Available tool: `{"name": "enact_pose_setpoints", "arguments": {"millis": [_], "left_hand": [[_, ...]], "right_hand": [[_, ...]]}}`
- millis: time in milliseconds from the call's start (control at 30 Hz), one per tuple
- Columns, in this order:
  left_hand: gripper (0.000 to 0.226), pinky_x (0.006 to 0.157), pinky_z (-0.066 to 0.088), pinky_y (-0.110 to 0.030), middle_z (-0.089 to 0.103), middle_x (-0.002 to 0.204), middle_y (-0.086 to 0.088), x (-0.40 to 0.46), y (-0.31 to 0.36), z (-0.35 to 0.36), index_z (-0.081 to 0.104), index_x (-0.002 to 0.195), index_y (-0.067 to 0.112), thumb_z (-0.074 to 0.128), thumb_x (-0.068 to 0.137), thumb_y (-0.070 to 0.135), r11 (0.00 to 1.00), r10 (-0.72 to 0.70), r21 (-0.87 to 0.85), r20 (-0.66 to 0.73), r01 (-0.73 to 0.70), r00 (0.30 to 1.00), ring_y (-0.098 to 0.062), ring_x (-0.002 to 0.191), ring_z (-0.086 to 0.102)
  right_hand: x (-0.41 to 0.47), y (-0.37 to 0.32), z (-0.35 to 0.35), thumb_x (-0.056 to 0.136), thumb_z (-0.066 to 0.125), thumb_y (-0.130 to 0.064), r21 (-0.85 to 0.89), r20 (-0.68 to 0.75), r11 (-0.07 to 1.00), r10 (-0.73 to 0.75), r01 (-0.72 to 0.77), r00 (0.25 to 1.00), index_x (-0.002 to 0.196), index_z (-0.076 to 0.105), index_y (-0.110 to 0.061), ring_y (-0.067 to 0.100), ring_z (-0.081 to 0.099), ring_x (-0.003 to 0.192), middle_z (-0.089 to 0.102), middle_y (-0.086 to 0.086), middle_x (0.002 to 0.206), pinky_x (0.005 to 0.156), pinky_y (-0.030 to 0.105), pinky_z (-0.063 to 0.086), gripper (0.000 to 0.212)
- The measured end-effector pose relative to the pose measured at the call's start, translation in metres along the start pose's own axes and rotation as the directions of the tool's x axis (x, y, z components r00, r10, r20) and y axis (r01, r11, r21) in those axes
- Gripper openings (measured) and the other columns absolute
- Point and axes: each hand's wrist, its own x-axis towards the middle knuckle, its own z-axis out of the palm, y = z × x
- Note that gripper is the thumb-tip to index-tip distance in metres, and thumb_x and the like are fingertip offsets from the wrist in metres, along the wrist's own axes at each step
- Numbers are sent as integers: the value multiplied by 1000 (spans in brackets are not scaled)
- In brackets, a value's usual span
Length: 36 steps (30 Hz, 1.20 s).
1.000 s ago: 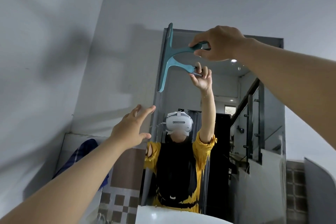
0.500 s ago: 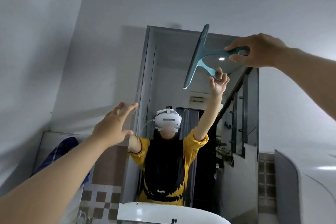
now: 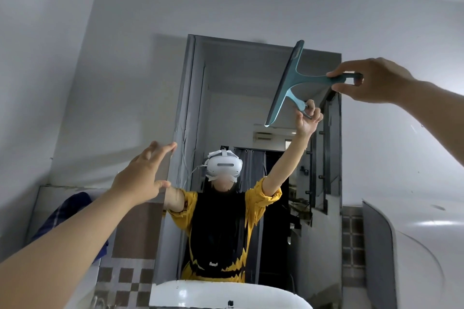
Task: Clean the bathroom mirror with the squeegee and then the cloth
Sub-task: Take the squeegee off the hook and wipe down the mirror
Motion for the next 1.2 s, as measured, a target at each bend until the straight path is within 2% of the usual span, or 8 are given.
{"name": "enact_pose_setpoints", "arguments": {"millis": [133,267,433,667,933,1000,1067,1200], "left_hand": [[98,100,43,-54,8,157,-11,0,0,2,2,140,52,73,76,29,1000,-9,-2,-7,9,1000,-38,138,25],[101,97,45,-54,10,157,-12,2,-2,3,1,139,53,75,75,30,1000,4,2,-6,-4,1000,-41,135,30],[100,93,49,-53,11,157,-12,1,-2,4,1,140,51,74,75,29,1000,4,12,-13,-4,1000,-41,133,34],[99,96,46,-54,10,156,-14,1,-2,5,4,142,47,74,75,27,1000,6,12,-17,-6,1000,-41,136,30],[105,101,41,-54,9,157,-12,1,-2,6,-1,141,50,75,74,22,1000,28,-1,-3,-28,1000,-39,138,26],[103,102,40,-53,7,157,-10,2,-2,6,-1,141,50,74,75,23,1000,13,-14,4,-13,1000,-39,138,25],[102,102,40,-53,6,157,-9,3,-2,6,0,141,50,73,76,23,1000,5,-27,16,-5,1000,-38,138,24],[99,102,39,-53,5,158,-9,1,0,5,1,141,50,72,77,23,999,-9,-44,32,11,999,-38,139,22]], "right_hand": [[-2,3,-1,87,62,-41,-2,4,1000,19,-19,1000,107,64,-44,21,55,68,61,-1,72,65,37,49,21],[-8,7,-3,88,64,-38,7,-13,999,37,-37,999,106,66,-40,22,54,67,60,0,71,61,32,42,19],[-19,12,-4,87,65,-36,18,-20,997,78,-78,997,107,67,-36,25,55,66,61,4,71,64,36,48,19],[-40,28,-12,88,63,-39,35,-12,979,203,-202,979,105,66,-34,19,52,62,58,0,68,55,26,39,17],[-64,8,15,90,60,-37,162,0,936,318,-313,948,108,62,-26,30,57,70,60,4,77,67,37,49,21],[-69,-5,24,91,59,-36,242,6,902,367,-357,930,108,59,-26,30,57,65,62,7,84,58,34,51,20],[-72,-20,32,92,56,-36,309,43,856,423,-415,905,106,55,-26,26,56,52,62,7,80,42,29,49,17],[-77,-57,47,94,49,-27,430,82,755,515,-496,853,106,47,-21,24,55,43,60,9,74,31,23,42,14]]}}
